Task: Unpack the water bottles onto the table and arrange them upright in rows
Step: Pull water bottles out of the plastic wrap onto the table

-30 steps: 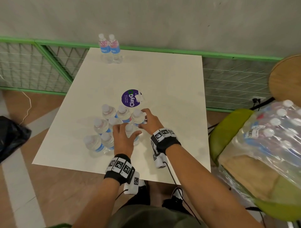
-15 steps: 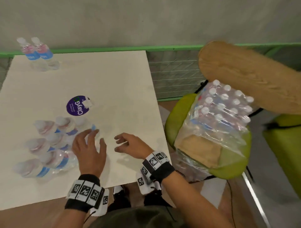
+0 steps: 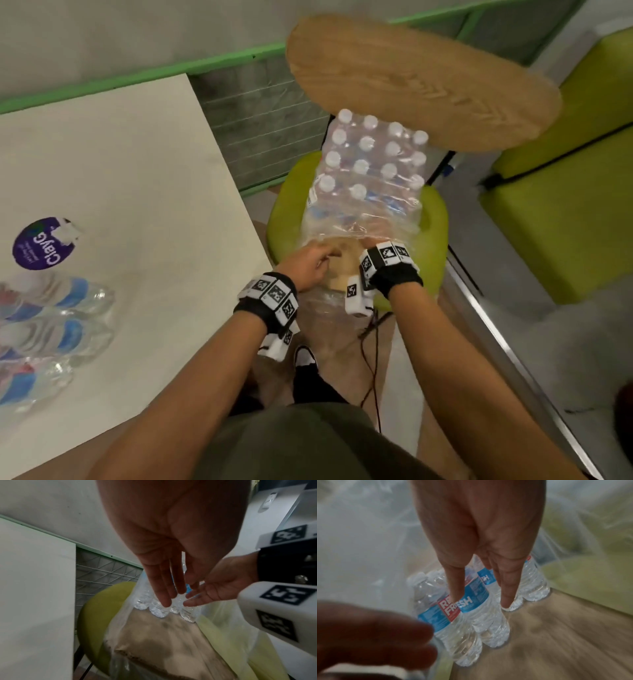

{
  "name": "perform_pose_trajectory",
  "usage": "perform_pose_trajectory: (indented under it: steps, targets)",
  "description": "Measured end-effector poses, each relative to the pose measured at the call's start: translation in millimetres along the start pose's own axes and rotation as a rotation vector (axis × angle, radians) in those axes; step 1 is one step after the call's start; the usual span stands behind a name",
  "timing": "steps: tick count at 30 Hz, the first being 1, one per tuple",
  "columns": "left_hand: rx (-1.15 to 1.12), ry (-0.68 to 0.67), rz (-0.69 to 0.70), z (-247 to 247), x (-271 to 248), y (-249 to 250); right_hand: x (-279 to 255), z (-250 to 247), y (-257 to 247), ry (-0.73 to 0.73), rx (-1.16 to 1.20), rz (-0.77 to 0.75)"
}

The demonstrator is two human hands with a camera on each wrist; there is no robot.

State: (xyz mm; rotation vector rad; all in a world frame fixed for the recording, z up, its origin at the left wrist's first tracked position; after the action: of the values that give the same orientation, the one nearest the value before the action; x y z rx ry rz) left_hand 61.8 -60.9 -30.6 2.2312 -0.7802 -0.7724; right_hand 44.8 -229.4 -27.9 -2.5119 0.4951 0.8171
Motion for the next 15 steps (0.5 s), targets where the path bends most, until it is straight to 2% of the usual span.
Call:
perform_pose_trajectory:
  steps: [2, 4, 5, 7, 8, 9, 11, 12, 14, 15]
  targets:
    - [-0.002, 0.013, -0.023, -1, 10, 4, -10, -8, -11, -0.032, -0.255, -0.049]
    - [-0.012, 0.068, -0.067, -4, 15, 6, -7, -8, -18, -0.045, -0.317, -0.092]
    - [-0.008, 0.099, -0.091, -7, 16, 6, 8, -4, -14, -0.062, -0.224, -0.071]
    - [-0.002, 0.125, -0.139, -9, 17, 4, 24, 5, -8, -0.095, 0.144, -0.032]
    - [-0.009, 0.117, -0.166, -10, 17, 4, 29, 3, -8, -0.017, 0.284, -0.055]
    - [-0.019, 0.112, -0.19, -10, 17, 4, 33, 1, -8, 0.102, 0.32, -0.096]
    - [-0.072, 0.135, -0.206, -11, 17, 9, 28, -3, -7, 0.201, 0.463, -0.139]
    - [-0.139, 0.146, -0.179, -11, 17, 13, 19, -4, -7, 0.168, 0.508, -0.15]
    - [-0.309, 0.111, -0.094, -12, 15, 21, 2, 3, -5, -0.082, 0.515, -0.103]
    - [-0.367, 0.047, -0.084, -11, 14, 23, -7, 5, -6, -0.174, 0.467, -0.054]
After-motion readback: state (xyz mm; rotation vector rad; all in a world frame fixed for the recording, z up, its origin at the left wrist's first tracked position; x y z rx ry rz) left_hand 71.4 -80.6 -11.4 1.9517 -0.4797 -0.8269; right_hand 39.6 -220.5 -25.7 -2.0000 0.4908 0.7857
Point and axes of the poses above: each hand's wrist, its own x-axis towards the middle knuckle, its own z-axis out of the palm, y = z × x, the point moved 2 cm from there along x, towards the middle knuckle, and after that the axes turned 3 degrees about -y, right-handed, at the moved point
